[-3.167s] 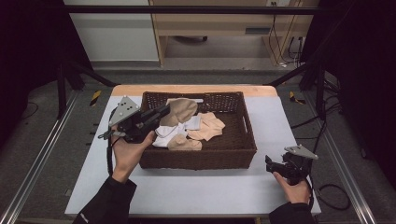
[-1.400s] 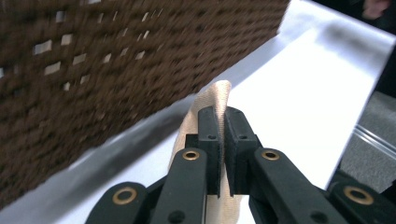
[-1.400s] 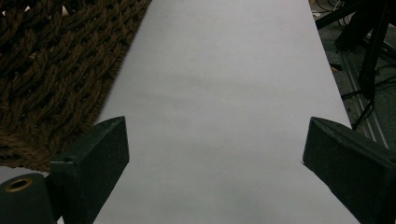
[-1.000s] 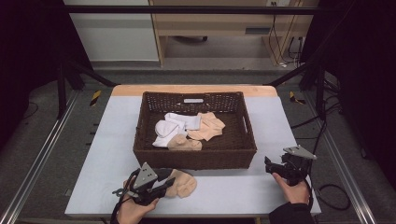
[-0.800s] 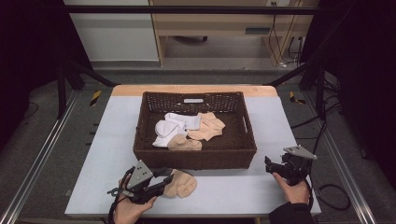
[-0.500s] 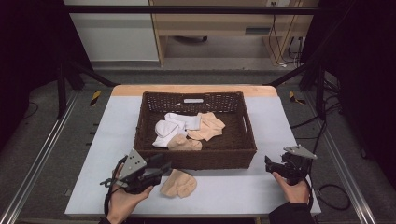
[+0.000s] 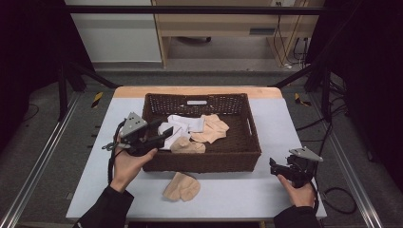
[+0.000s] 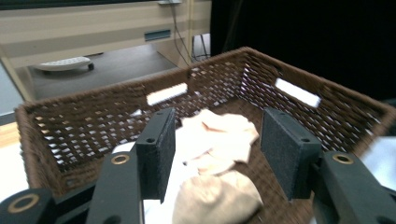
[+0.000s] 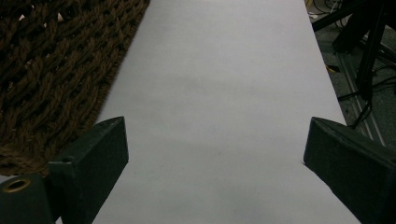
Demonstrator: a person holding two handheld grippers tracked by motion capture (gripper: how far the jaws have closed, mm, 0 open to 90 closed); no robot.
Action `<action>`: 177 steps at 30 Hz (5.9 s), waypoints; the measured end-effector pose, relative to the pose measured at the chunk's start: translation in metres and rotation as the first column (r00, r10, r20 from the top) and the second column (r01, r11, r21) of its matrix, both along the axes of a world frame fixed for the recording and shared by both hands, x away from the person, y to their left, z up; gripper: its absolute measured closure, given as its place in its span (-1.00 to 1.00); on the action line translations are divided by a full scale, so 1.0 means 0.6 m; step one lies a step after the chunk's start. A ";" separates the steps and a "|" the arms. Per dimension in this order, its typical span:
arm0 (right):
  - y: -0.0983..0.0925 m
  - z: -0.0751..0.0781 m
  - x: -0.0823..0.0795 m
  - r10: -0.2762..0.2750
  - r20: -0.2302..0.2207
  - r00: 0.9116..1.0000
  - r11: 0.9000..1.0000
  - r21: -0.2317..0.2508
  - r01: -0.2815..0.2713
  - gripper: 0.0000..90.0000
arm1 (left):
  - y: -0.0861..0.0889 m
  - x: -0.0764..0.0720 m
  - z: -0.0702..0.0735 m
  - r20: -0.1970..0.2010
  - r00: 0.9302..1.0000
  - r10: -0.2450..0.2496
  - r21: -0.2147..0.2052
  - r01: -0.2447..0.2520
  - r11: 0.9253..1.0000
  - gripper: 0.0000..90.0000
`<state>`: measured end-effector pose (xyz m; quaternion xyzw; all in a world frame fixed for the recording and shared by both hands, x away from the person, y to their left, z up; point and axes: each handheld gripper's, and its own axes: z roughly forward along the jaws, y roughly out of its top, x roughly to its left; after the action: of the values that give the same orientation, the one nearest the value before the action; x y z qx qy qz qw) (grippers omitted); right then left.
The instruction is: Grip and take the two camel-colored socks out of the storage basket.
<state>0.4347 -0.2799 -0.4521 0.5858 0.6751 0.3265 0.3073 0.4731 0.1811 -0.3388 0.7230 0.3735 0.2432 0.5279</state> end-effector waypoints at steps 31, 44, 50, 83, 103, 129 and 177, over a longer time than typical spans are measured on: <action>0.001 -0.001 0.003 0.002 -0.002 1.000 1.000 -0.002 -0.002 -0.84 | -0.068 0.161 -0.118 -0.166 0.984 0.067 0.202 -0.032 0.979 -0.10; 0.001 -0.004 0.005 0.004 -0.007 1.000 1.000 -0.012 -0.004 -0.84 | -0.087 0.156 -0.150 -0.284 0.958 0.047 0.342 0.055 0.938 -0.07; 0.001 -0.004 0.004 0.005 -0.010 1.000 1.000 -0.009 -0.005 -0.84 | -0.092 0.157 -0.157 -0.301 0.951 0.071 0.391 0.056 0.919 -0.01; -0.001 -0.005 0.003 -0.005 -0.018 1.000 1.000 0.000 0.005 -0.84 | -0.075 0.155 -0.142 -0.342 0.940 -0.010 0.247 0.100 0.964 0.92; -0.003 -0.004 0.004 -0.006 -0.014 1.000 1.000 -0.002 0.006 -0.84 | -0.047 0.134 -0.100 -0.093 0.995 -0.040 -0.037 0.037 0.999 0.93; -0.003 -0.002 0.002 -0.009 -0.015 1.000 1.000 0.002 0.010 -0.84 | -0.032 0.043 0.063 0.155 0.987 -0.045 -0.152 0.069 0.986 0.93; -0.004 -0.002 0.001 -0.010 -0.021 1.000 1.000 -0.004 0.010 -0.84 | -0.130 -0.116 -0.027 0.046 0.932 -0.361 -0.033 0.362 0.932 0.93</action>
<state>0.4351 -0.2825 -0.4536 0.5918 0.6762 0.3174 0.3029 0.4032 0.1031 -0.3548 0.7636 0.2288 0.1484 0.5853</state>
